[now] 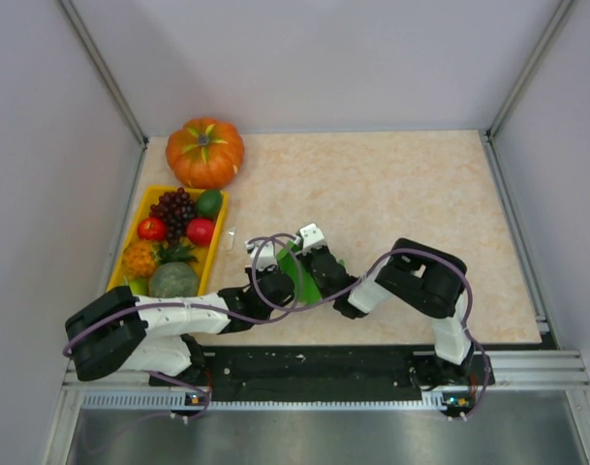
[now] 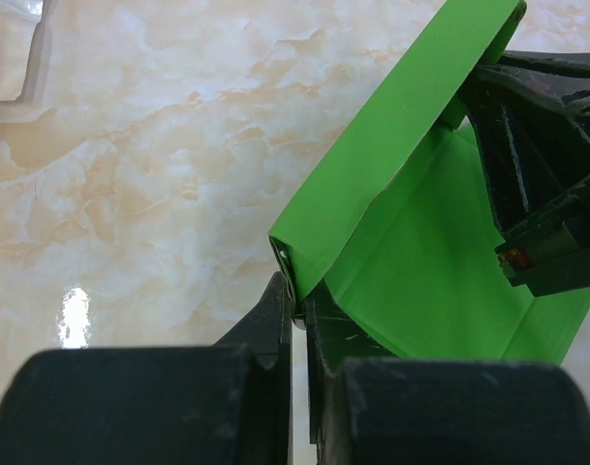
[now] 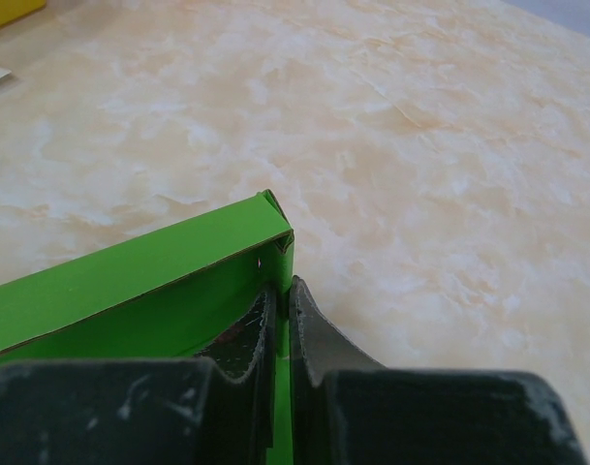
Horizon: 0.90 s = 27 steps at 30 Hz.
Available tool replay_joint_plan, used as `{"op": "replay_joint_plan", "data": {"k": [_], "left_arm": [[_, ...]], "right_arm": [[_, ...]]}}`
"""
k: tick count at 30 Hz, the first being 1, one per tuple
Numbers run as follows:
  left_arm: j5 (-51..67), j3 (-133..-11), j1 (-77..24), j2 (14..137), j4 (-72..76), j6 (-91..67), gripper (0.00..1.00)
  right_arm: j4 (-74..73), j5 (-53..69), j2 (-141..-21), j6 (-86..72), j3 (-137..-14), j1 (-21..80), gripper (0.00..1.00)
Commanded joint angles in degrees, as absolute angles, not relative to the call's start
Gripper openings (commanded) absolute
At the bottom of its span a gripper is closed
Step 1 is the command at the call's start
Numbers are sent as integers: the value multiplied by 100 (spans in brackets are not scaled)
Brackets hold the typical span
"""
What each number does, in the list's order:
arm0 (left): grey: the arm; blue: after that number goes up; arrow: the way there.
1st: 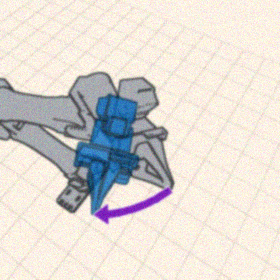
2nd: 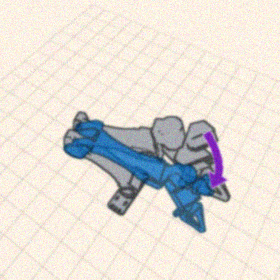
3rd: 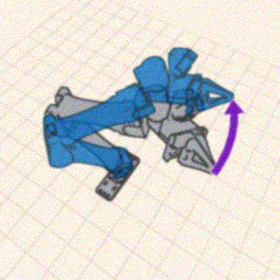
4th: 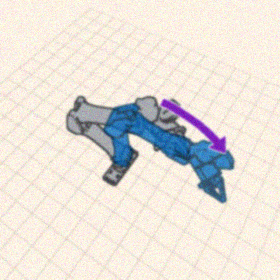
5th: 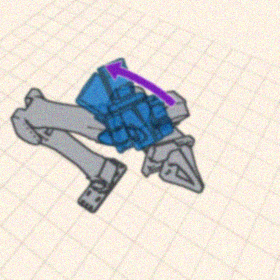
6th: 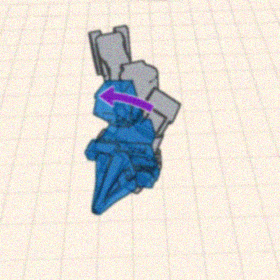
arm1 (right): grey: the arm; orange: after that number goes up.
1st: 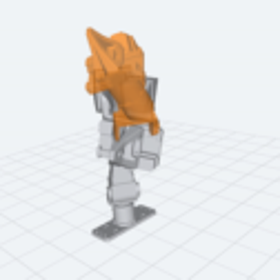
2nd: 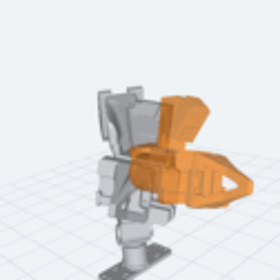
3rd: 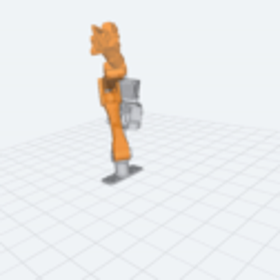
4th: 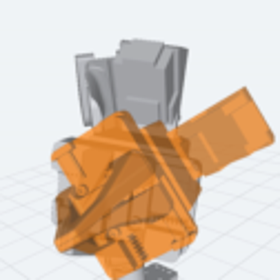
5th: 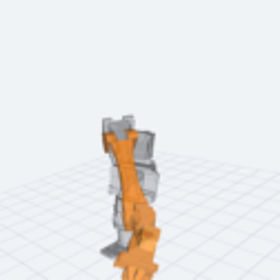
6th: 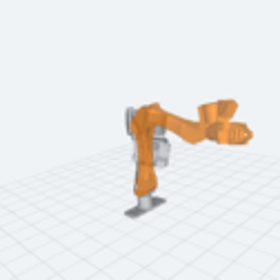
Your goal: Fold the paper box
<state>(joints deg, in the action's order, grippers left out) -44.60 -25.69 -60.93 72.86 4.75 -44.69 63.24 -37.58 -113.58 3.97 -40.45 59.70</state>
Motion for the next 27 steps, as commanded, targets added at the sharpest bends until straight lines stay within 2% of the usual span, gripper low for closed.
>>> {"op": "replay_joint_plan", "data": {"k": [1,13,18,27], "left_arm": [[-3621,-2663,-6267,7207,1108,-4465,0],[-3814,-2408,-6267,6812,844,-4483,0],[-3928,-2408,-6267,6706,703,-4368,0],[-3955,-2391,-6258,6715,694,-4342,0]], "right_arm": [[6469,-2892,-11197,44,-4061,6038,0],[6320,-2426,-10907,413,-3858,5915,3],[6135,-2444,-10811,554,-3797,5775,13],[6003,-2364,-10758,528,-3674,5669,19]]}}
